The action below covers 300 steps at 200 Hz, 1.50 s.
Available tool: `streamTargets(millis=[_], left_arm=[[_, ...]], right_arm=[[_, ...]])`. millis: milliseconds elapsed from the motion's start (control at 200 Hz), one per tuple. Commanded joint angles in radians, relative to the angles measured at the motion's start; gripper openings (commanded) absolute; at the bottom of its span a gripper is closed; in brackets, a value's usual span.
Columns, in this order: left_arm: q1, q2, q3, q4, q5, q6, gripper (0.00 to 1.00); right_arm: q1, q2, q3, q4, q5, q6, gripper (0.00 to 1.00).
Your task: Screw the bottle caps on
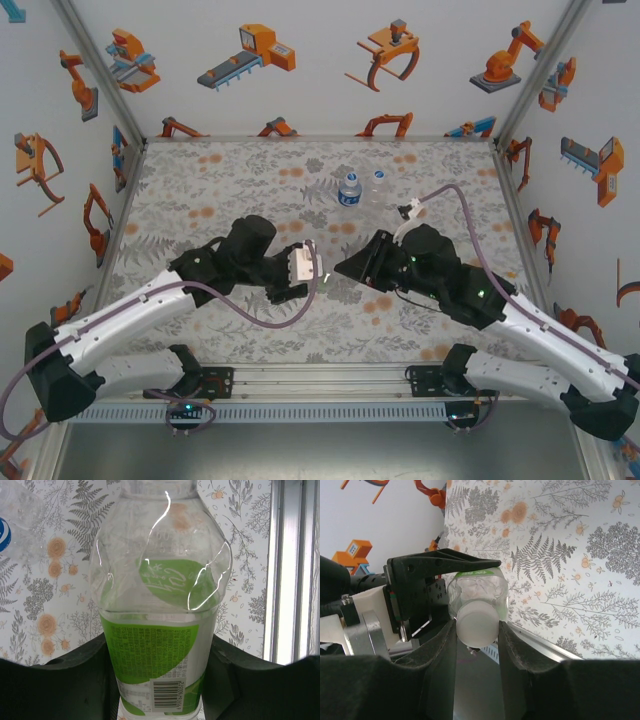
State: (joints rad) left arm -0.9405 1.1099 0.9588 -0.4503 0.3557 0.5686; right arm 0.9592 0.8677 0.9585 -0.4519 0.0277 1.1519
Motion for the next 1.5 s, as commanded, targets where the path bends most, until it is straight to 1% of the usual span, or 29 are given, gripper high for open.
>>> streamTargets(millis=[0,100,125,165,225,305,426,611,671,791,871,971,1086,1247,1497], left_arm=[[-0.007,0.007,0.017,0.041,0.046,0.02,0.0],[-0.007,0.007,0.025,0.022,0.062,0.023,0.0],[-0.007,0.007,0.028,0.015,0.066,0.025,0.0],[-0.007,0.005,0.032,0.003,0.07,0.028,0.0],[-0.007,0.004,0.036,-0.011,0.074,0.03,0.0],[-0.007,0.0,0.043,-0.03,0.087,0.03,0.0],[-0.007,-0.008,0.058,-0.073,0.129,0.033,0.0],[-0.007,-0.035,0.066,-0.126,0.173,0.037,0.0],[-0.007,-0.043,0.068,-0.135,0.181,0.035,0.0],[-0.008,-0.054,0.073,-0.151,0.208,0.027,0.0],[-0.009,-0.06,0.077,-0.167,0.225,0.027,0.0],[-0.009,-0.067,0.081,-0.185,0.238,0.031,0.0],[-0.009,-0.075,0.081,-0.192,0.242,0.035,0.0],[-0.009,-0.075,0.082,-0.194,0.244,0.036,0.0],[-0.009,-0.074,0.083,-0.195,0.246,0.031,0.0]], right_arm=[[-0.004,0.002,0.045,-0.008,0.05,-0.014,0.02],[-0.005,-0.011,0.088,-0.039,0.065,-0.169,0.4],[-0.004,-0.016,0.097,-0.04,0.064,-0.212,0.46],[-0.004,-0.023,0.113,-0.041,0.058,-0.289,0.51],[-0.004,-0.032,0.137,-0.037,0.036,-0.421,0.52],[-0.004,-0.038,0.169,-0.034,-0.028,-0.621,0.52],[-0.004,-0.031,0.209,-0.056,-0.173,-0.914,0.52],[-0.004,0.01,0.282,-0.179,-0.415,-1.336,0.51],[-0.004,0.022,0.298,-0.223,-0.475,-1.453,0.52],[-0.004,0.043,0.326,-0.288,-0.509,-1.618,0.54],[-0.004,0.056,0.333,-0.313,-0.516,-1.679,0.54],[-0.004,0.07,0.332,-0.301,-0.55,-1.704,0.54],[-0.005,0.086,0.31,-0.244,-0.616,-1.703,0.53],[-0.002,0.111,0.295,-0.216,-0.669,-1.698,0.48],[-0.001,0.116,0.248,-0.154,-0.689,-1.67,0.44]])
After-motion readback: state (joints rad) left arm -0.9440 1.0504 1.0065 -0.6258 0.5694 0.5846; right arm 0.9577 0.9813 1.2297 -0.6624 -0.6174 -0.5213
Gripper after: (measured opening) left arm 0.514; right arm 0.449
